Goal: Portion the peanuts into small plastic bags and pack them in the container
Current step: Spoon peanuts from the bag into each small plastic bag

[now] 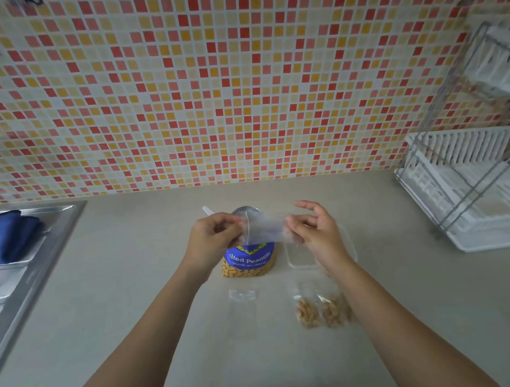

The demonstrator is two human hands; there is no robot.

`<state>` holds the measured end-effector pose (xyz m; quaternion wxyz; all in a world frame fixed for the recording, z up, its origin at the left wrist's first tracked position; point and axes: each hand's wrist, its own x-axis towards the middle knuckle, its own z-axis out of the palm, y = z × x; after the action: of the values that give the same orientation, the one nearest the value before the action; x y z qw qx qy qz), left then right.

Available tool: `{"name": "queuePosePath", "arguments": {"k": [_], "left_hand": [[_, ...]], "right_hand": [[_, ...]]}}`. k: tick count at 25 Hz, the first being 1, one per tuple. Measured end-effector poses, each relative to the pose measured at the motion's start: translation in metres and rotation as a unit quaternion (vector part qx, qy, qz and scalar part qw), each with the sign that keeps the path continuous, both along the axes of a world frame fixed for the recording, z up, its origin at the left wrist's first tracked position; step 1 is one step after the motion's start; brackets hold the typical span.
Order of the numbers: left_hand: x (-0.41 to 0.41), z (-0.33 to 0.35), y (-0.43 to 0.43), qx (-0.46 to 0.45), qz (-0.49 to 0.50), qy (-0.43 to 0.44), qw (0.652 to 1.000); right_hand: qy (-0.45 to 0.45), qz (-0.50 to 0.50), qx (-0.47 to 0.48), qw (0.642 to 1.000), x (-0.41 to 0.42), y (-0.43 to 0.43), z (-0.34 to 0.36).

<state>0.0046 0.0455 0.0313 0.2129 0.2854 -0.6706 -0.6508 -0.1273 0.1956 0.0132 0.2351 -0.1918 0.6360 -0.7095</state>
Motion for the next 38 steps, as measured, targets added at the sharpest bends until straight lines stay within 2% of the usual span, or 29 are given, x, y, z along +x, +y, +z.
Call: {"name": "queuePosePath", "arguments": {"k": [7, 12, 18, 22, 24, 26, 27, 29, 31, 32, 33, 38], "left_hand": [[-0.007, 0.006, 0.011, -0.046, 0.035, -0.033, 0.998], [-0.006, 0.005, 0.028, -0.067, 0.061, -0.042, 0.995], [0.005, 0.006, 0.028, -0.077, 0.046, -0.070, 0.993], [0.009, 0.007, 0.022, -0.131, 0.041, -0.122, 0.983], [0.010, 0.007, 0.020, -0.139, 0.041, -0.128, 0.981], [0.010, 0.008, 0.022, -0.129, 0.034, -0.117, 0.984], [0.010, 0.008, 0.024, -0.119, 0.023, -0.109, 0.987], [0.008, 0.008, 0.029, -0.111, -0.007, -0.101, 0.989], [0.005, 0.009, 0.034, -0.109, -0.018, -0.094, 0.989], [0.004, 0.009, 0.035, -0.106, -0.017, -0.088, 0.990], [0.004, 0.010, 0.037, -0.105, -0.017, -0.082, 0.991], [0.012, 0.007, 0.034, -0.129, -0.020, -0.072, 0.989]], "right_hand": [[-0.005, 0.037, 0.010, 0.999, -0.015, 0.016, 0.008], [-0.041, 0.037, -0.015, 0.998, -0.013, 0.021, -0.003], [0.000, 0.075, 0.055, 0.996, -0.005, 0.029, -0.005], [-0.083, 0.087, 0.033, 0.992, 0.001, 0.027, -0.003], [-0.014, 0.059, 0.083, 0.995, 0.003, 0.026, -0.008], [0.133, 0.014, 0.134, 0.982, 0.006, 0.028, -0.007], [0.219, 0.012, 0.147, 0.965, 0.009, 0.029, -0.003], [0.382, 0.068, 0.174, 0.905, 0.016, 0.029, 0.007], [0.500, 0.113, 0.230, 0.827, 0.022, 0.022, 0.012], [0.521, 0.119, 0.255, 0.806, 0.024, 0.018, 0.012], [0.524, 0.119, 0.271, 0.799, 0.025, 0.015, 0.011], [0.493, 0.108, 0.222, 0.834, 0.031, 0.008, 0.006]]}}
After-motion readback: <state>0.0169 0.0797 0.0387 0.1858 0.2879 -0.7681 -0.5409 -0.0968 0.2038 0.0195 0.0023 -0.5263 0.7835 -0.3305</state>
